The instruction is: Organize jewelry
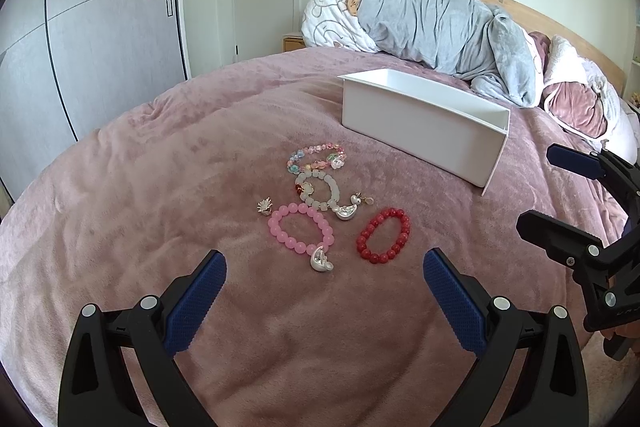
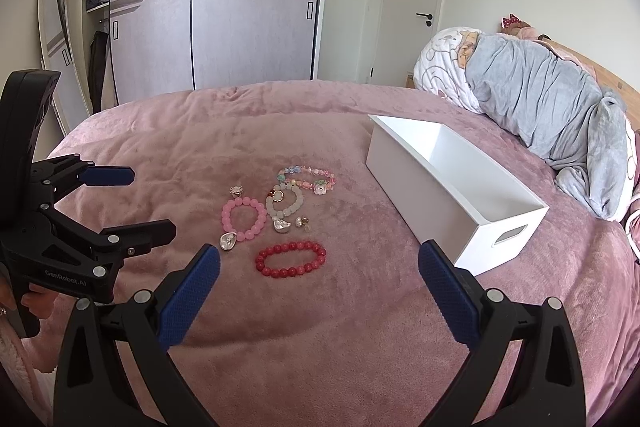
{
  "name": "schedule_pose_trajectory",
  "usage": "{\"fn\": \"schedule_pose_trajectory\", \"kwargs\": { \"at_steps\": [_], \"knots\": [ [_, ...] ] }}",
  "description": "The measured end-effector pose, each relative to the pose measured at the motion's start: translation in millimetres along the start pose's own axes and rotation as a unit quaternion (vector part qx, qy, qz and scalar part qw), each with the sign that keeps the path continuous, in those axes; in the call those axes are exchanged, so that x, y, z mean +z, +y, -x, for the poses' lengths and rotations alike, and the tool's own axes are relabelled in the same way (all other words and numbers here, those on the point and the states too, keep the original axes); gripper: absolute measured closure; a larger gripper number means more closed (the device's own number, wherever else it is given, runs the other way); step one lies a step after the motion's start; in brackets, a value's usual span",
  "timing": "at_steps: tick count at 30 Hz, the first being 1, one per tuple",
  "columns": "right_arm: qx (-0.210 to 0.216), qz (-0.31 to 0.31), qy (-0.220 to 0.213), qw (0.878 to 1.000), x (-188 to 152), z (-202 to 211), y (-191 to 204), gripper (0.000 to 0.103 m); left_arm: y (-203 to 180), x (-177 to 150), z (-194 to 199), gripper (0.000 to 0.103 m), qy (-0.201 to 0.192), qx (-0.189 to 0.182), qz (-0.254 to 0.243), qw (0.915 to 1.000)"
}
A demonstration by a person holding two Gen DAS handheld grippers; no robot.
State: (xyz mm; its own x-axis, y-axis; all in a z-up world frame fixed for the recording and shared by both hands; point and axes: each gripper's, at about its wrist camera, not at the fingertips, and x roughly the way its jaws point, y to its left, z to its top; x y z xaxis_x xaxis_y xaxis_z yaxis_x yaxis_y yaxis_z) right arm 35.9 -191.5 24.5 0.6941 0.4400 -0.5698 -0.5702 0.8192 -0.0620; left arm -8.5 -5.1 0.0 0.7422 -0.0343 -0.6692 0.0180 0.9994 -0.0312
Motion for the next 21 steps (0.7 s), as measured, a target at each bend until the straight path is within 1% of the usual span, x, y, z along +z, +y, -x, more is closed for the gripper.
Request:
{"fn": "schedule_pose_trajectory", "kwargs": {
  "at_steps": [3,9,12,14,18,19,20,21],
  "knots": [
    [0.0,-0.001,0.005,1.0,0.0,-5.3,-1.2,0.005,0.7,-0.3,-0.8,0.003,-0.001,0.001,-0.003,1.0],
    [0.006,0.0,0.021,1.0,5.1,-25.7,-4.2,0.005,14.4,5.4,-17.2,0.003,0.001,0.008,-0.006,0.9999],
    [0.019,0.002,0.033,0.999,10.5,-41.1,-6.2,0.005,24.6,11.9,-29.9,0.003,0.004,0.01,-0.001,0.9999],
    [0.021,0.001,0.04,0.999,14.1,-51.4,-8.0,0.005,32.2,17.3,-40.7,0.003,0.007,0.011,0.002,0.9999],
    [0.032,0.003,0.057,0.998,20.8,-75.6,-12.7,0.006,48.7,28.2,-63.9,0.003,0.015,0.0,0.015,0.9998],
    [0.035,0.005,0.062,0.997,22.2,-82.4,-13.9,0.008,52.1,30.7,-69.5,0.003,0.018,-0.003,0.018,0.9997],
    [0.038,0.006,0.066,0.997,23.7,-89.6,-14.8,0.014,55.1,32.7,-76.0,0.003,0.022,-0.004,0.019,0.9996],
    [0.045,0.007,0.074,0.996,25.4,-100.0,-15.7,0.017,57.8,34.1,-82.8,0.003,0.027,-0.006,0.019,0.9994]
  ]
}}
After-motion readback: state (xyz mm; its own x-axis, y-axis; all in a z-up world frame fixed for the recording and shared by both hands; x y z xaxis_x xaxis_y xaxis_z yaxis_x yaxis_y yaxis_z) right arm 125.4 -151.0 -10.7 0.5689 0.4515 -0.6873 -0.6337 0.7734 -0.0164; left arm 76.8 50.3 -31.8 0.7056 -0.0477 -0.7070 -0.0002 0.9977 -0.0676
